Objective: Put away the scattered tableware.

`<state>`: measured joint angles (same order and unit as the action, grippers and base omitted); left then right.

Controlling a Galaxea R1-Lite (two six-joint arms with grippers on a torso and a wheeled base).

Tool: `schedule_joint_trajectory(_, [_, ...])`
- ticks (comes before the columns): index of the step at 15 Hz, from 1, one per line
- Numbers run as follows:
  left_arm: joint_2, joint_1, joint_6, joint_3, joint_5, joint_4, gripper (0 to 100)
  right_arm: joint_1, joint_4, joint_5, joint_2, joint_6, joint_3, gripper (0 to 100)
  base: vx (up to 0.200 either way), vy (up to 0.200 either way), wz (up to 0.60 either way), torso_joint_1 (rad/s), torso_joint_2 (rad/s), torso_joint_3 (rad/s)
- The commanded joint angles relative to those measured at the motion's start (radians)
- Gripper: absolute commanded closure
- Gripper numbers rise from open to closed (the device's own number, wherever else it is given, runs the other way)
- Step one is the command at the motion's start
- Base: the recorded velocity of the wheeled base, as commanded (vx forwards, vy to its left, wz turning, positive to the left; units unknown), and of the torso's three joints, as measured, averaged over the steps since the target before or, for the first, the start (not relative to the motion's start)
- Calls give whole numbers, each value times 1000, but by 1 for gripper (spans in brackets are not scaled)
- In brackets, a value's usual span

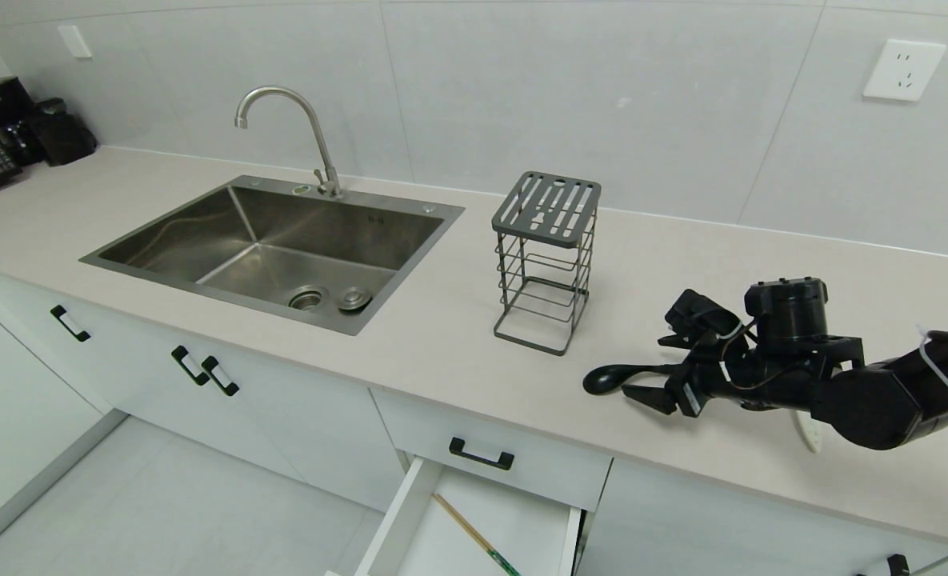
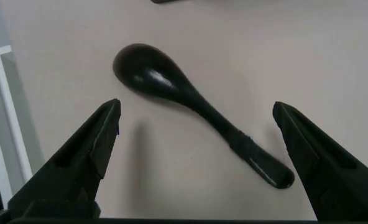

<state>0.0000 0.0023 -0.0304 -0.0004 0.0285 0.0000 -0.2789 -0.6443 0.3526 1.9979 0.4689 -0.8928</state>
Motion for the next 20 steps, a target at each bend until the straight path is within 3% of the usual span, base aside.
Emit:
schedule_joint_trajectory(1, [0, 1, 0, 0, 1, 0, 0, -2, -3, 0, 61, -1, -34, 0, 0, 0, 0, 0, 0, 0])
schedule_joint_trajectory(8, [0, 1, 0, 0, 1, 0, 0, -6, -21, -1, 136, -3, -103, 0, 0, 0, 0, 0, 0, 0])
schedule_joint_trajectory(9, [0, 1, 0, 0, 1, 0, 0, -8, -21, -1, 147, -9, -114, 100, 0, 0, 0, 0, 0, 0])
schedule_joint_trajectory(16, [0, 1, 0, 0, 1, 0, 0, -34, -37, -9, 96, -13, -94, 100, 0, 0, 0, 0, 0, 0])
schedule_joint_trajectory(20, [0, 1, 0, 0, 1, 0, 0, -68, -195, -1, 19, -15, 32, 100, 0, 0, 0, 0, 0, 0])
